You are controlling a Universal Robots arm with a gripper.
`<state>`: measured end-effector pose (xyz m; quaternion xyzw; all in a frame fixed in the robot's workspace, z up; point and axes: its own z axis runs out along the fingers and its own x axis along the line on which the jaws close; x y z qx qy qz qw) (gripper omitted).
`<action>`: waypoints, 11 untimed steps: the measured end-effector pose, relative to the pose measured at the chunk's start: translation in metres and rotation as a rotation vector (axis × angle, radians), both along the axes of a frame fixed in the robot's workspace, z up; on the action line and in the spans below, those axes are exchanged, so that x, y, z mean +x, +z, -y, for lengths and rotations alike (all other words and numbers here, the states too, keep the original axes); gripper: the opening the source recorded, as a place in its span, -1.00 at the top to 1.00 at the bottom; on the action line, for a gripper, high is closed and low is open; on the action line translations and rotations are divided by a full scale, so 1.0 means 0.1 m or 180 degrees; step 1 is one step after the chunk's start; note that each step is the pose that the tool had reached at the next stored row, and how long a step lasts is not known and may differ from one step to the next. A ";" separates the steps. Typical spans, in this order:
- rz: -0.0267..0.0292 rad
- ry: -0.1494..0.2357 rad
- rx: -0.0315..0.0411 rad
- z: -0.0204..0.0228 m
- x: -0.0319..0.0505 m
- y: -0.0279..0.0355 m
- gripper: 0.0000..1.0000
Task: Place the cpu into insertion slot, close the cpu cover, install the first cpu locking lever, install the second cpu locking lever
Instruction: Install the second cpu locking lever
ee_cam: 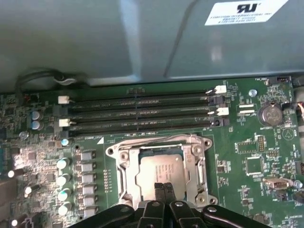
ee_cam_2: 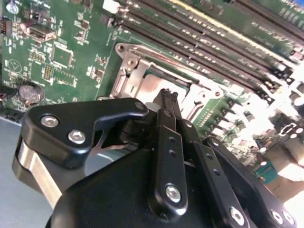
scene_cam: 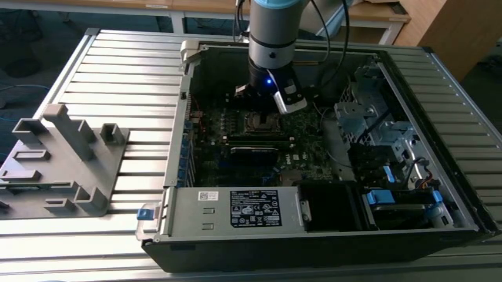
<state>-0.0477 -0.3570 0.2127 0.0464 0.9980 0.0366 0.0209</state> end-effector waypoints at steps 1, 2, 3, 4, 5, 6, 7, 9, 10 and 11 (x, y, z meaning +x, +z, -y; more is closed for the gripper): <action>0.0000 -0.0001 -0.0003 -0.016 0.002 -0.001 0.79; -0.0001 0.0000 -0.0004 -0.021 0.003 0.000 0.79; 0.0000 0.0000 -0.0003 -0.021 0.003 0.000 0.79; 0.0000 0.0000 -0.0004 -0.021 0.003 0.000 0.79; 0.0000 0.0000 -0.0003 -0.021 0.003 -0.001 0.79; 0.0000 0.0000 -0.0003 -0.021 0.003 -0.001 0.79; -0.0001 0.0000 -0.0004 -0.022 0.003 0.006 0.79; 0.0000 0.0000 -0.0003 -0.022 0.003 0.043 0.79; 0.0000 0.0000 -0.0003 -0.022 0.003 0.062 0.79; -0.0001 0.0000 -0.0004 -0.022 0.003 0.067 0.79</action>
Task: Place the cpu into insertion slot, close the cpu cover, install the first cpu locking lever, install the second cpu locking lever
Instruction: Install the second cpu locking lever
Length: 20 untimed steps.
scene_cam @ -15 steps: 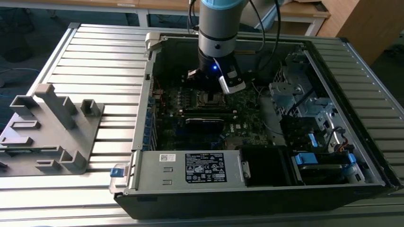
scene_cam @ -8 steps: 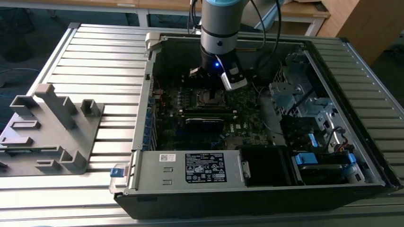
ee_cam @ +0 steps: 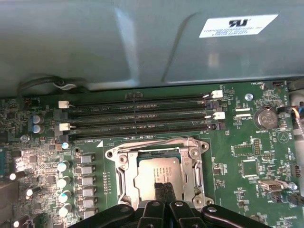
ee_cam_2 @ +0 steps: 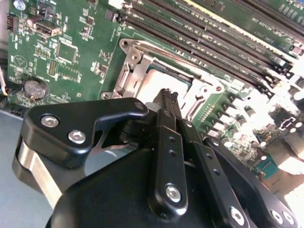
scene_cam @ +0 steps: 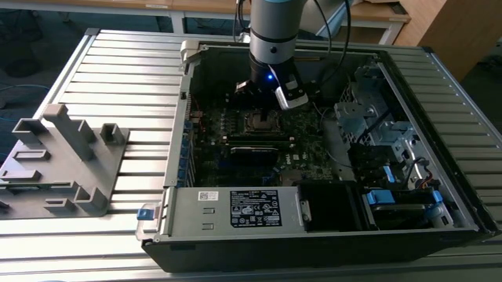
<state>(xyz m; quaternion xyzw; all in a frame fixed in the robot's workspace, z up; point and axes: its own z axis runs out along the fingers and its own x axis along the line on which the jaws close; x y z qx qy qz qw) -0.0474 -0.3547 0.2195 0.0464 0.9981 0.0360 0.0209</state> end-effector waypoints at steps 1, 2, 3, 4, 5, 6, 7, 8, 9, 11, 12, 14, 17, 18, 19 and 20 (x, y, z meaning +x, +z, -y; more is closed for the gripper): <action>0.0000 0.0000 0.0000 0.000 0.000 -0.001 0.79; 0.0001 0.0000 0.0000 0.000 0.000 -0.001 0.79; 0.0000 0.0000 -0.0009 0.000 0.000 0.000 0.79; 0.0000 0.0000 -0.0018 0.000 0.000 0.000 0.79; 0.0000 0.0000 -0.0018 0.000 0.000 0.000 0.79; 0.0000 0.0000 -0.0018 0.000 0.000 0.000 0.79; 0.0000 0.0000 -0.0018 0.000 0.000 0.000 0.79; 0.0000 0.0000 -0.0018 0.000 0.000 0.000 0.79; 0.0000 0.0000 -0.0018 0.000 0.000 0.000 0.79; 0.0000 0.0000 -0.0018 0.000 0.000 0.000 0.79; 0.0000 0.0000 -0.0018 0.000 0.000 0.000 0.79; 0.0000 0.0000 -0.0019 -0.002 0.000 0.002 0.79; 0.0000 0.0000 -0.0019 -0.045 0.000 0.002 0.79; 0.0000 0.0000 -0.0019 -0.066 0.000 0.003 0.79; 0.0000 0.0000 -0.0019 -0.086 0.000 0.002 0.79; 0.0000 0.0000 -0.0018 -0.096 0.000 0.002 0.79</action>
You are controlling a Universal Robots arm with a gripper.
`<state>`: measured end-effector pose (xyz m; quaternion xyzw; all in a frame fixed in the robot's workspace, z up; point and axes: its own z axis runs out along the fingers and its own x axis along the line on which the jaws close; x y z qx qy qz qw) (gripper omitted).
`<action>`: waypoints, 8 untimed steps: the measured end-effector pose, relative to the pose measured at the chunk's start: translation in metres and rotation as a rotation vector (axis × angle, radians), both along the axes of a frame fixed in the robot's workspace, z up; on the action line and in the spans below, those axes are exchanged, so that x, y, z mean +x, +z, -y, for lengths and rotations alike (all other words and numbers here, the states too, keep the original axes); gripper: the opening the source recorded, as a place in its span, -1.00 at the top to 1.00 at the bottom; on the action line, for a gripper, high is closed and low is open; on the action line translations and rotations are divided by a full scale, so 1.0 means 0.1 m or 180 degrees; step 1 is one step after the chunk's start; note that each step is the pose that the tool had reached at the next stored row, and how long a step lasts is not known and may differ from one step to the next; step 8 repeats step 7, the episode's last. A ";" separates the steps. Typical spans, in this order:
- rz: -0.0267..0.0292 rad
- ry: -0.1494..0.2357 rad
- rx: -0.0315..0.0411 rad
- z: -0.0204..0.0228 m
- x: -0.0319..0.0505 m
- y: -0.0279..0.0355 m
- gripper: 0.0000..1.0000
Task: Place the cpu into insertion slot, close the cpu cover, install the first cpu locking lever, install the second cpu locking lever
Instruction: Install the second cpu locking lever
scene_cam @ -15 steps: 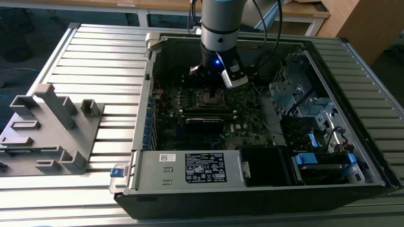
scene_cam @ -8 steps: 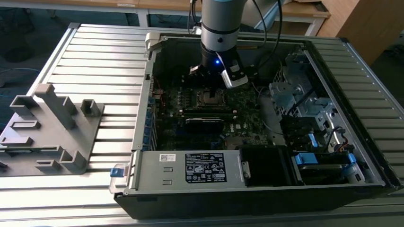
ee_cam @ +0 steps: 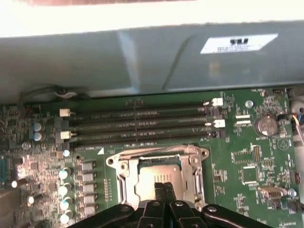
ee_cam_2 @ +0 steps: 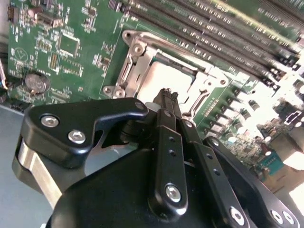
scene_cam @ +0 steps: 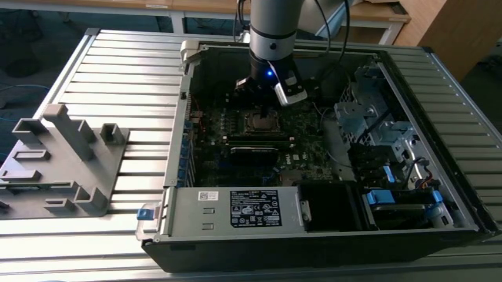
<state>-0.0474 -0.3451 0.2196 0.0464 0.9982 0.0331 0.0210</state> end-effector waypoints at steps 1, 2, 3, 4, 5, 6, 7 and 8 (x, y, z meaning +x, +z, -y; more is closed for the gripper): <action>0.0000 0.0000 0.0000 0.000 0.000 0.000 0.79; 0.0000 0.0000 0.0000 0.000 0.000 0.000 0.79; 0.0000 0.0000 0.0000 0.000 0.000 0.000 0.79; 0.0000 0.0000 0.0000 -0.001 0.000 0.000 0.79; 0.0000 0.0000 0.0000 -0.002 0.000 0.000 0.79; 0.0000 0.0000 0.0000 -0.002 0.000 0.000 0.79; 0.0000 0.0000 0.0000 -0.003 0.000 0.000 0.79; 0.0000 0.0000 0.0000 -0.003 0.000 0.000 0.79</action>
